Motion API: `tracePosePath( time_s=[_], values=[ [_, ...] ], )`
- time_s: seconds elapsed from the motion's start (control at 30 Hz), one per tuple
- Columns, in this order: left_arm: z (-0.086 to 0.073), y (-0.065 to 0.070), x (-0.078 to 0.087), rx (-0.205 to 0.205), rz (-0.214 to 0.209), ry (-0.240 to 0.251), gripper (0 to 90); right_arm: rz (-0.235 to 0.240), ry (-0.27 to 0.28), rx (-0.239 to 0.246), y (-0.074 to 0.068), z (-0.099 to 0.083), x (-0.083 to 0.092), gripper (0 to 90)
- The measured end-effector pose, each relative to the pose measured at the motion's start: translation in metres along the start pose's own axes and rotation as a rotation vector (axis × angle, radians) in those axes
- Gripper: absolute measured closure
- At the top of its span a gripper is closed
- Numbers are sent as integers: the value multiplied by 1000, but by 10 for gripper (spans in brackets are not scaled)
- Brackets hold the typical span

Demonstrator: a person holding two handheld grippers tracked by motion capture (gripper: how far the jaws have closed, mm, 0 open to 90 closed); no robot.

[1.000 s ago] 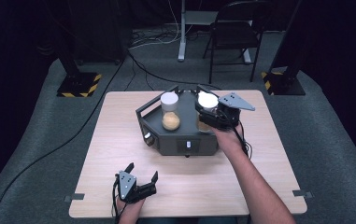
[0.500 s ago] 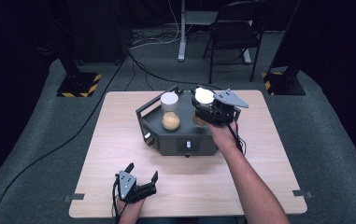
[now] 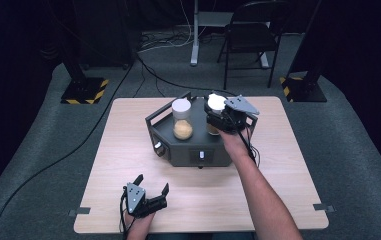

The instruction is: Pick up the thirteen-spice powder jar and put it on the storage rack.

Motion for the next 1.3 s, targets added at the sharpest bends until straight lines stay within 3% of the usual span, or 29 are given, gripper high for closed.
tracePosePath(
  time_s=[0.5,0.8,1.3],
  values=[
    [0,0,0,3,1,2,14,-3,-22,20,-4,-9,-4,304],
    [0,0,0,3,1,3,14,-1,-17,11,-4,-13,-3,304],
    [0,0,0,2,3,4,14,14,-55,-9,0,-9,-6,281]
  ],
)
Point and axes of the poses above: each handheld gripper's, and its own axes: x roughly backward along the jaws, z roughly out of its top, y roughly to its right, the point moved 8 cm from there along -x, roughly forward along the jaws, and after that the axes turned 15 degrees about -z, right-handed, at the moved point
